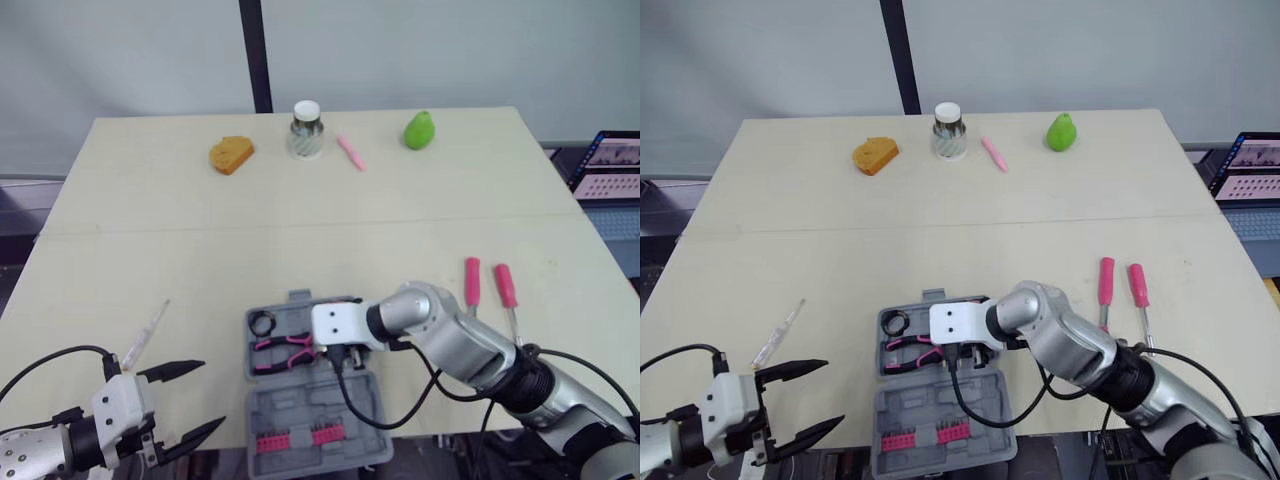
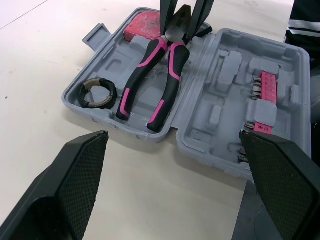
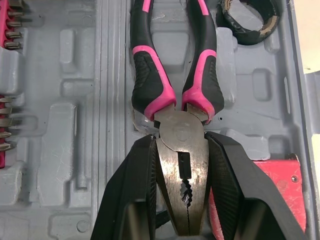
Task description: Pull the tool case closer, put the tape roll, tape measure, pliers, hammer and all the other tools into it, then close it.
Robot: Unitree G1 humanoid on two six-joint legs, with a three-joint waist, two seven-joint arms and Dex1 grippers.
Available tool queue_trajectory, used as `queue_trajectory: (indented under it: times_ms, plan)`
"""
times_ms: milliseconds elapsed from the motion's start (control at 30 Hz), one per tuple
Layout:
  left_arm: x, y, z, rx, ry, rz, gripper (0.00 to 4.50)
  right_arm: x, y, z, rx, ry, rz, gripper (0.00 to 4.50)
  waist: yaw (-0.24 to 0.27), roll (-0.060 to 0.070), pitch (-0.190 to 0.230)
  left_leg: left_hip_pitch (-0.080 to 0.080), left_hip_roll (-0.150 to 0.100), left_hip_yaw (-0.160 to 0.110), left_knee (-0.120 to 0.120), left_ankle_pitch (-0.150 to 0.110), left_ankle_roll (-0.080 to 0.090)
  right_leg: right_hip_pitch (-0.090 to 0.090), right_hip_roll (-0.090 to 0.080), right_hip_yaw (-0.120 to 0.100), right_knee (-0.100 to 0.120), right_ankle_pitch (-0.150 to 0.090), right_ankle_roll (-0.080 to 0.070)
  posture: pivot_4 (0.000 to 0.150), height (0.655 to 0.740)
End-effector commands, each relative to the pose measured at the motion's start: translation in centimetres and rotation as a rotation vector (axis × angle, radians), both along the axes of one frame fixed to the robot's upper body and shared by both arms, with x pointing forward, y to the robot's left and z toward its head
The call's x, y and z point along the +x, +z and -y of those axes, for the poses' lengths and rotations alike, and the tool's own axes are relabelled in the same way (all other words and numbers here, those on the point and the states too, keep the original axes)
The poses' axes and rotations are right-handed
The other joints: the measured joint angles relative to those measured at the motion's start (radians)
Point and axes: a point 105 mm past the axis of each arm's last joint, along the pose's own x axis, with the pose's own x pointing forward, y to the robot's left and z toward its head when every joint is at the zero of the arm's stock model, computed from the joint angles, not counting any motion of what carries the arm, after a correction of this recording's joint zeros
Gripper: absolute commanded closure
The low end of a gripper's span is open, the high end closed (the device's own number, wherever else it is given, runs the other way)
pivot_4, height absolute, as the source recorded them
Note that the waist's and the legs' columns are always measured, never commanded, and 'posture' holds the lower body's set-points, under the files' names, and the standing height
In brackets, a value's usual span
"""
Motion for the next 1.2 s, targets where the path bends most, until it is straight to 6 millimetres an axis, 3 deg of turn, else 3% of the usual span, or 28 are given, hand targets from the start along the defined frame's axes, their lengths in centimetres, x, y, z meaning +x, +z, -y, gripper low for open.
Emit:
queue_trajectory:
  times_ms: [33,467,900,1133,1200]
  plan:
    - [0.1,0.2,0.1,0.015,-0.01,0.022,0.0,-0.1,0.9,-0.8,0.041,0.033,0.038,3.54,0.0,0.0,0.0,0.0,0.0,0.0,0.0,0.0,0.0,0.0,0.0,0.0,0.0,0.0,0.0,0.15,0.74]
    - [-0.1,0.0,-0.1,0.016,-0.01,0.024,0.0,0.2,1.9,-1.2,0.082,0.036,0.057,3.54,0.0,0.0,0.0,0.0,0.0,0.0,0.0,0.0,0.0,0.0,0.0,0.0,0.0,0.0,0.0,0.15,0.74]
    - [-0.1,-0.2,-0.1,0.017,-0.009,0.026,0.0,0.3,0.7,-1.0,0.061,0.025,0.042,3.54,0.0,0.0,0.0,0.0,0.0,0.0,0.0,0.0,0.0,0.0,0.0,0.0,0.0,0.0,0.0,0.15,0.74]
    - [0.1,-0.3,-0.2,0.018,-0.007,0.029,0.0,0.0,2.0,-1.2,0.118,0.035,0.013,0.21,0.0,0.0,0.0,0.0,0.0,0.0,0.0,0.0,0.0,0.0,0.0,0.0,0.0,0.0,0.0,0.15,0.74]
    - [0.2,-0.3,-0.2,0.018,-0.007,0.032,0.0,0.0,2.7,-1.4,0.155,0.036,0.011,0.09,0.001,0.0,0.0,0.0,0.0,0.0,0.0,0.0,0.0,0.0,0.0,0.0,0.0,0.0,0.0,0.15,0.74]
